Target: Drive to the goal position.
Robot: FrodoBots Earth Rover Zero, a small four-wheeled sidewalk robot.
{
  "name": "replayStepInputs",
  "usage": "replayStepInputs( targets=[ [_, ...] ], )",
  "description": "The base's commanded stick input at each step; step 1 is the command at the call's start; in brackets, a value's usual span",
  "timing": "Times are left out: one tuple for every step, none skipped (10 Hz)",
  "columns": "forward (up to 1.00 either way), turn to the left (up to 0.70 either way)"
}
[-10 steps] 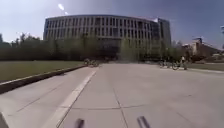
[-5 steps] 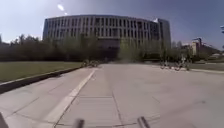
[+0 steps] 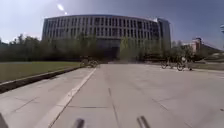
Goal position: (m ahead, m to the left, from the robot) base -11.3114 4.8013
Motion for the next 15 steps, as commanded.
replayStepInputs(
  targets=[
    [0.7,0.0],
    [0.7,0.0],
    [0.7,0.0],
    [0.7,0.0],
    [0.7,0.0],
    [0.7,0.0],
    [0.7,0.0],
    [0.7,0.0],
    [0.7,0.0],
    [0.7,0.0],
    [0.7,0.0],
    [0.7,0.0],
    [0.7,0.0],
    [0.7,0.0],
    [0.7,0.0]
  ],
)
